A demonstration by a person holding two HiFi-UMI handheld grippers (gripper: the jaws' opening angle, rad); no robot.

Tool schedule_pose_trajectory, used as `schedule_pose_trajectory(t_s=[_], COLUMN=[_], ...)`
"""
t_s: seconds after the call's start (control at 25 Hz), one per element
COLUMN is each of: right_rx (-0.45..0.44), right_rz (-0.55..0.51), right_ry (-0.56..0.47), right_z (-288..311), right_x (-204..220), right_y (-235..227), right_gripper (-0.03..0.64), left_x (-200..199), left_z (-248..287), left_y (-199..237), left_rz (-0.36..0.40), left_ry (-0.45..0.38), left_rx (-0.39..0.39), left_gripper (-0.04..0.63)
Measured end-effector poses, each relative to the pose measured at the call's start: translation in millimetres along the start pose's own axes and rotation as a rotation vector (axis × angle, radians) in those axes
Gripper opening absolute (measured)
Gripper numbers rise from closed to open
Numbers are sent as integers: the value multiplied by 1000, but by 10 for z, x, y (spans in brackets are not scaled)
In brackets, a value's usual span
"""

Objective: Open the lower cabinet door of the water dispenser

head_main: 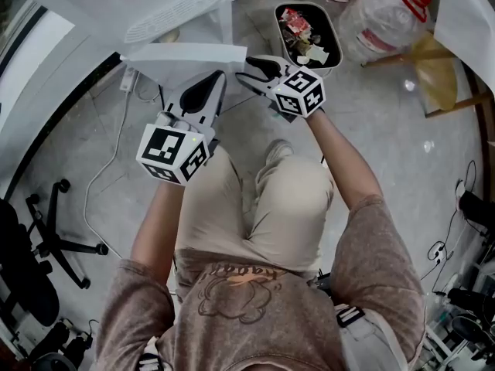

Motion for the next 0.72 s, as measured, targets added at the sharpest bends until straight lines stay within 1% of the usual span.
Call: schedule_pose_trajectory(t_s=[0.32,0.52,0.72], right_rx=[-55,-75,-116], right_rz=[-8,1,0], right_ry=[34,28,38], right_z=[-38,-37,-35], right_x=[79,104,149], right_y=[196,311,480], right_gripper=[169,166,158], left_x=[-20,-16,7], left_z=[-21,-30,-35], left_y=[-1,33,21], left_rz=[-7,-3,1], left_ry=[-10,-9,-4], left_rx=[11,7,14], left_gripper=[12,12,14])
Point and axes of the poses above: the fingertips, and each gripper's own axes: z forward along the fingers, y to its left, x out of its underside, the point moved 1 cm from there along -z, backward along the fingers, and after that the axes turned 10 degrees about -x, right-handed, at the moved point
